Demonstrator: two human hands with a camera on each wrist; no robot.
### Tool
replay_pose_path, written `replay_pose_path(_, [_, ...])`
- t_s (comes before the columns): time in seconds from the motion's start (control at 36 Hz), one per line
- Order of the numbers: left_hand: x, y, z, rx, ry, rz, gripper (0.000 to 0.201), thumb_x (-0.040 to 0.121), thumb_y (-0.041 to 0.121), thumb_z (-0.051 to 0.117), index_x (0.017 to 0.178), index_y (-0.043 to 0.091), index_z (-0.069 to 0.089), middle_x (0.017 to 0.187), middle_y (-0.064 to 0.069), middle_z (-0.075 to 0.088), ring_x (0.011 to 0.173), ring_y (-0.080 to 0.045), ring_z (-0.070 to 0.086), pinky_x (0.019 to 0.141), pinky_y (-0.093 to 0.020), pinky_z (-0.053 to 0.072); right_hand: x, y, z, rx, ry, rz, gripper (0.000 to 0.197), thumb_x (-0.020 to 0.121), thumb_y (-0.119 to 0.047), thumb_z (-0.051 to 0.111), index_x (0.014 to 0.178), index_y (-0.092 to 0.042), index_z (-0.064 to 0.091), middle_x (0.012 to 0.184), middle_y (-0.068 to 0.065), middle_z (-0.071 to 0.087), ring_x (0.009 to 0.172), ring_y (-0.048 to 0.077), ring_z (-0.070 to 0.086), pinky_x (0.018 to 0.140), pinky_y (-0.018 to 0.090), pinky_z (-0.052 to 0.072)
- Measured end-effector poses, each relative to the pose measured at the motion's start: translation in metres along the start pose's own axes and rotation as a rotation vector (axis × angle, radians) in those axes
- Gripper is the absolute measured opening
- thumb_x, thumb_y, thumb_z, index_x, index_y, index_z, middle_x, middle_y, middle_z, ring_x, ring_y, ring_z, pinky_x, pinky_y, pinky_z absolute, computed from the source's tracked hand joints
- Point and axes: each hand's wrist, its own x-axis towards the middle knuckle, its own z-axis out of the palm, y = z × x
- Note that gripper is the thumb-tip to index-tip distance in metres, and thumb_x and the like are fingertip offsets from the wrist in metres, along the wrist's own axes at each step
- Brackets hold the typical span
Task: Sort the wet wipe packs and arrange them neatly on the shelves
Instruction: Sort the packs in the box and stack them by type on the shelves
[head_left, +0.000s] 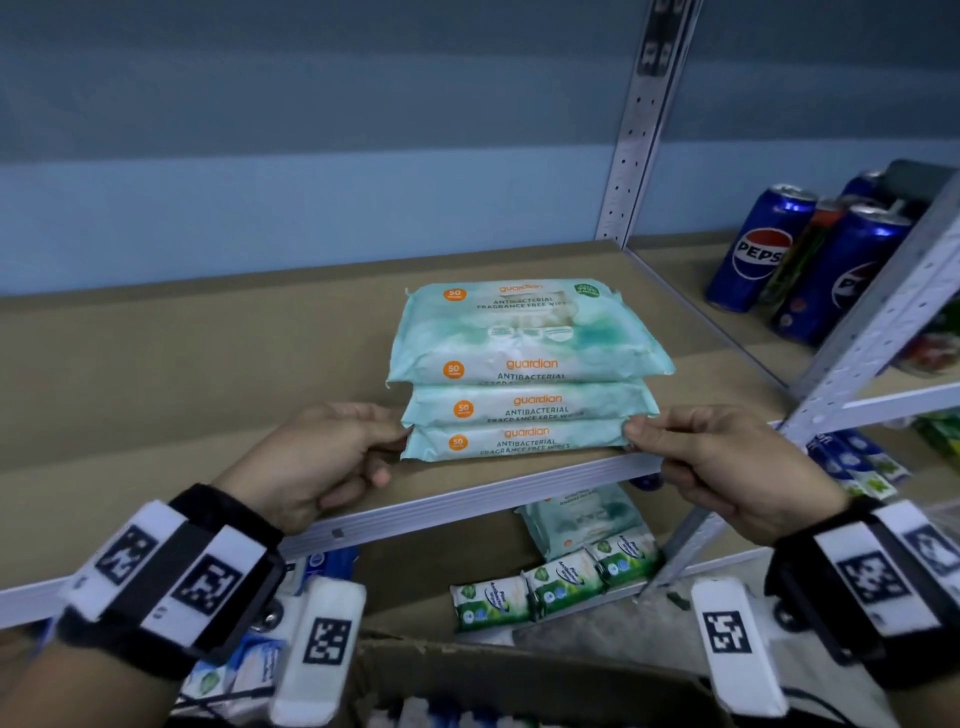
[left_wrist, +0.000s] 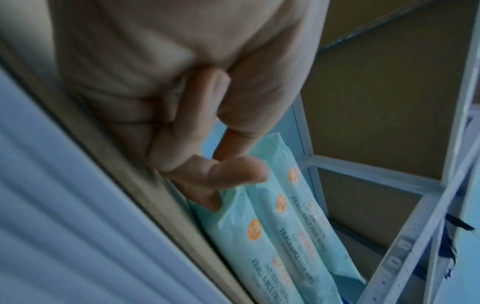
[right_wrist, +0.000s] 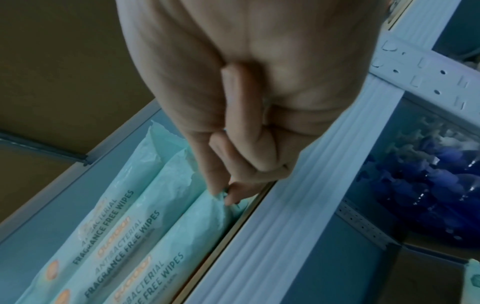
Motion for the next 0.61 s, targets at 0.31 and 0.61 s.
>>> replay_pose_path(0.31, [0.006,-0.016,-0.005,0.473,0.148,0.187,0.024,0.101,0.030,0.051,0.091,0.013,0.064,0.040,0.008,0.048,0.039,-0.009,0.040,0.048,-0.024,0.031,-0.007,-0.009,0.008,-0.316,0.165,-0.205,0.022,0.084,-0.021,0.076,0.073,-0.003,0.070,0.060,0.010,0.057,0.049,0.016,0.044,0.043,0.020,0.035])
replay_pose_path(0.61, [-0.006,0.004,-0.011,0.020,0.303,0.343,0.018,0.097,0.034,0.057,0.105,0.020,0.065,0.105,0.002,0.071,0.088,-0.016,0.071,0.073,-0.041,0.061,-0.018,-0.016,0.006,-0.082,0.286,-0.327,0.030,0.089,-0.009,0.069,0.117,-0.018,0.065,0.107,0.002,0.073,0.090,0.024,0.073,0.073,0.036,0.060])
